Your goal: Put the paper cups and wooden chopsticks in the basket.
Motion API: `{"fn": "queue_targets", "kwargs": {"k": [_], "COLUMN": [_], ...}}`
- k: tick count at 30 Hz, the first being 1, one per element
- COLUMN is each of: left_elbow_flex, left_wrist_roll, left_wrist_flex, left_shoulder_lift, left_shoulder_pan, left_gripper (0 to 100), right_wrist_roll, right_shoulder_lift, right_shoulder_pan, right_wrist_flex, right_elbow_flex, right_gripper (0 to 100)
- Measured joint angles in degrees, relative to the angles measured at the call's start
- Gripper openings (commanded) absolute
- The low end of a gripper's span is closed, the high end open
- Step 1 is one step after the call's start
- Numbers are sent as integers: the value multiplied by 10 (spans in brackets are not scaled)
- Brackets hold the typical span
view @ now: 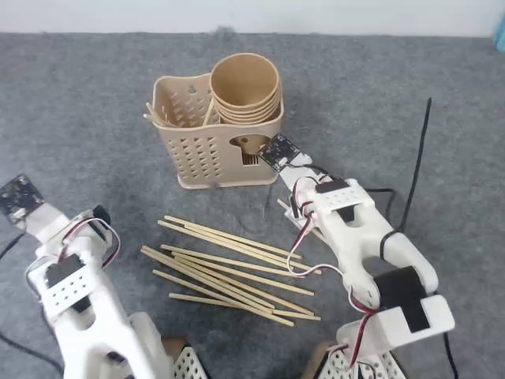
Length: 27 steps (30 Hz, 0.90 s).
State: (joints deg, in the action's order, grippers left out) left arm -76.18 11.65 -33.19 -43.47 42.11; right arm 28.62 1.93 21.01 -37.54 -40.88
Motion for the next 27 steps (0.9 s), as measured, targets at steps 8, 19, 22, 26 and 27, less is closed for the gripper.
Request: {"fn": "queue_targets", "kwargs": {"k": [8,19,22,26,27], "left_elbow_flex": [0,0,0,0,0], "left_wrist_roll": [0,0,0,0,0], "left_wrist_flex": [0,0,0,0,0], "left_shoulder_lift": [0,0,0,0,0], "left_shoulder_pan": [0,0,0,0,0], "left_gripper": [258,258,258,258,258], "right_wrist_roll": [-1,1,1,2,2], "right_shoulder_lift": [-47,-86,-40,4,8], "right_shoulder_pan": [3,56,55,57,55], "right_wrist_flex": [-101,-105,-68,-46,-49], "right_elbow_flex": [20,4,4,7,14], "right_gripper": [130,130,129,95,63]}}
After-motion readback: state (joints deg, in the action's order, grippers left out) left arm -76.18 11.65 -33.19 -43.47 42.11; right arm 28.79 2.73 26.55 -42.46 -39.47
